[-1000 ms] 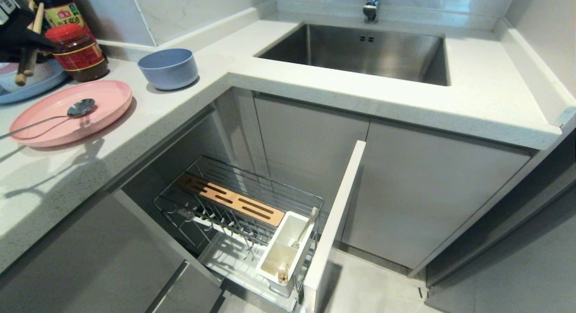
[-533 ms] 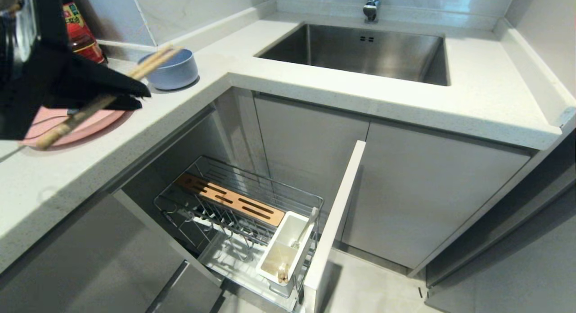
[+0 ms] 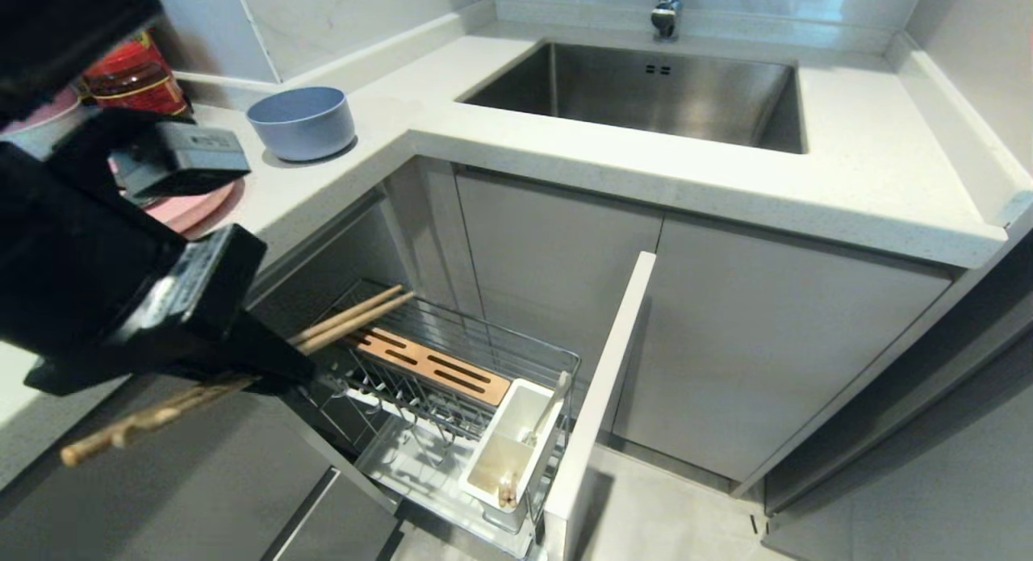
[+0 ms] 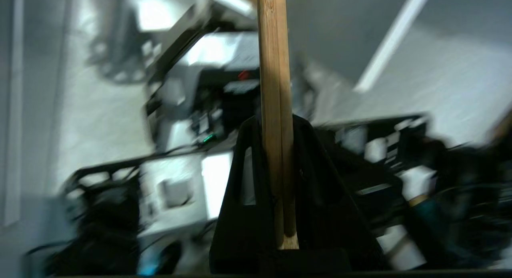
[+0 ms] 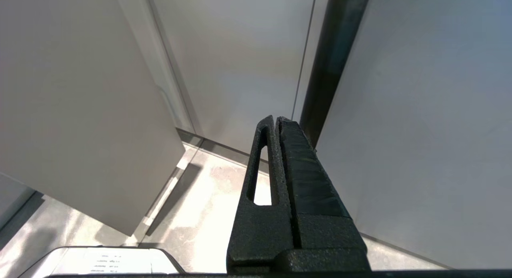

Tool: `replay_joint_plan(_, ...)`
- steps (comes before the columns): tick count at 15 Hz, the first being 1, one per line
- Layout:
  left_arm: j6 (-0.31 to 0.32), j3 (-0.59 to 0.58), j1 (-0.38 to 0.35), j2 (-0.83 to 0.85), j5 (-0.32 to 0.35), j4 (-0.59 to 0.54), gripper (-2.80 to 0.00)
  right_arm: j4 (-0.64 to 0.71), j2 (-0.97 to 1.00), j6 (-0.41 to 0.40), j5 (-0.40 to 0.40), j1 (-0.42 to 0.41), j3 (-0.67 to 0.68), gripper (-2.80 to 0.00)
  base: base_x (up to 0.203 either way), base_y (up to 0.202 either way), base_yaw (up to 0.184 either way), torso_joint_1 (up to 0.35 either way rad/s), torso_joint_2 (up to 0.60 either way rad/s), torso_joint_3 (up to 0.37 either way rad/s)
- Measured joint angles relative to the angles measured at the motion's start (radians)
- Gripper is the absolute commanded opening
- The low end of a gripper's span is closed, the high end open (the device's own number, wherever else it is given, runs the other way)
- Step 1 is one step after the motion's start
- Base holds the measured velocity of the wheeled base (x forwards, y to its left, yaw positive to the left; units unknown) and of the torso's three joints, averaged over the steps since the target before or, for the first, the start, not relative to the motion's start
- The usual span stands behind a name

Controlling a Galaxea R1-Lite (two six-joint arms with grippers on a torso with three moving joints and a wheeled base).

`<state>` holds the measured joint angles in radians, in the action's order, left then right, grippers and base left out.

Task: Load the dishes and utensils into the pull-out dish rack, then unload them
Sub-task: Pick up the chopsticks and place it in the cupboard

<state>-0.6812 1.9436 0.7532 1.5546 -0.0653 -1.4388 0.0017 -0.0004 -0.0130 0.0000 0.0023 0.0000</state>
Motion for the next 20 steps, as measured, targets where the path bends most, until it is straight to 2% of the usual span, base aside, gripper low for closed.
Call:
replay_joint_plan(2,0.078,0.0,0.0,0.033,0.0,-0.069,-2.8,0.0,0.0,0.0,0.0,0.0,0.0,-2.8,0.0,0.0,0.0,0.0,0.0,0.0)
replay_joint_plan(4,0.181,0.0,0.0,0.062,0.008,-0.081,-2.8,0.0,0.0,0.0,0.0,0.0,0.0,-2.8,0.0,0.0,0.0,0.0,0.0,0.0)
replay_joint_plan(8,0.241,-0.044,-0.002,0.136,0.037,-0.082,-2.8,0.0,0.0,0.0,0.0,0.0,0.0,-2.8,0.0,0.0,0.0,0.0,0.0,0.0)
replay_joint_plan(14,0.395,-0.232,-0.037,0.219,0.035,-0.069,-2.8,0.0,0.0,0.0,0.0,0.0,0.0,-2.8,0.0,0.0,0.0,0.0,0.0,0.0)
replay_joint_plan(20,0.416,-0.295,-0.053,0.295,0.042,0.048,-2.8,0.0,0.0,0.0,0.0,0.0,0.0,-2.8,0.0,0.0,0.0,0.0,0.0,0.0)
